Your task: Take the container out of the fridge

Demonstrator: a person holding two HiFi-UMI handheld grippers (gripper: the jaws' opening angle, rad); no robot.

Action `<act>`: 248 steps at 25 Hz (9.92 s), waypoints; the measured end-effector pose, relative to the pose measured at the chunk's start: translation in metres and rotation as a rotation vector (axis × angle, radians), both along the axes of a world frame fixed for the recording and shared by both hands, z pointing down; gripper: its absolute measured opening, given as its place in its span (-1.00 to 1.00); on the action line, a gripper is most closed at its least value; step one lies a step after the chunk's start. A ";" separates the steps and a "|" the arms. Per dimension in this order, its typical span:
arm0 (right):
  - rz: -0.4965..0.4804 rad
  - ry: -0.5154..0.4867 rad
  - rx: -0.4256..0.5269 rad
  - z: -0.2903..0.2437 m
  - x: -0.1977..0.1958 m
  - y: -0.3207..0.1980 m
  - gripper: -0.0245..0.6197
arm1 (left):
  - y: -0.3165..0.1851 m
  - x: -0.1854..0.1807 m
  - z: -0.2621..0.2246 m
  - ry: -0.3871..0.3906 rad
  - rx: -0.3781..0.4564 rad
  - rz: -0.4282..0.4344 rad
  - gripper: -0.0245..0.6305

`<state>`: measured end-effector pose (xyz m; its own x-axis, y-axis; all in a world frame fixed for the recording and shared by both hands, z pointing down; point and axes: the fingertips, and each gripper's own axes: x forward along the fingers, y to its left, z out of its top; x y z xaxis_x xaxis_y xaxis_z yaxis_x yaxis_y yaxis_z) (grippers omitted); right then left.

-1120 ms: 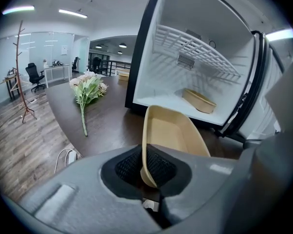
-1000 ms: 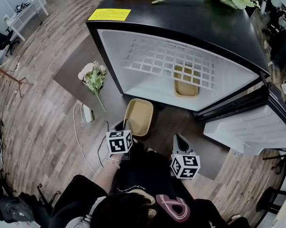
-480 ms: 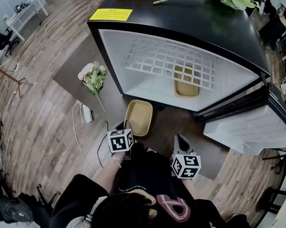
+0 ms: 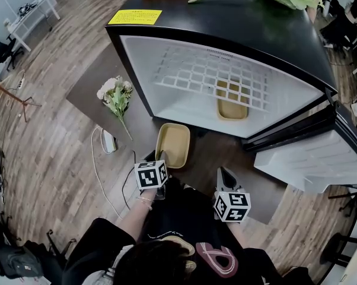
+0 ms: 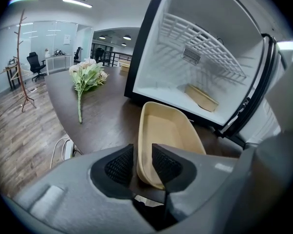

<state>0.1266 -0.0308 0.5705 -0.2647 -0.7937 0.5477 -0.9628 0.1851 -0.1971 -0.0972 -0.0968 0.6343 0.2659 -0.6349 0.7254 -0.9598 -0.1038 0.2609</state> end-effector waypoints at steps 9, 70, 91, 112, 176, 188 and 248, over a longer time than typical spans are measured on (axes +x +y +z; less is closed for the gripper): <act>0.001 -0.019 0.012 -0.004 0.001 -0.002 -0.90 | -0.001 0.001 -0.042 0.023 0.078 -0.009 -0.49; -0.033 0.326 -0.068 -0.020 -0.007 -0.201 -0.51 | -0.058 -0.027 -0.129 0.033 0.274 0.114 -0.89; -0.046 0.344 -0.058 -0.021 -0.015 -0.205 -0.81 | -0.063 -0.040 -0.112 0.026 0.234 0.106 -0.89; -0.001 0.358 0.022 -0.061 -0.021 -0.154 -0.83 | -0.053 -0.024 -0.107 0.031 0.233 0.205 -0.89; -0.022 0.385 -0.178 0.028 -0.048 0.007 -0.83 | -0.006 0.028 -0.096 0.019 0.246 0.370 -0.89; -0.033 0.387 -0.221 0.047 -0.049 0.013 -0.81 | -0.005 0.019 -0.091 0.014 0.229 0.362 -0.89; 0.221 0.143 0.154 -0.080 -0.024 -0.046 -0.90 | -0.030 0.046 -0.155 0.181 0.452 0.488 -0.89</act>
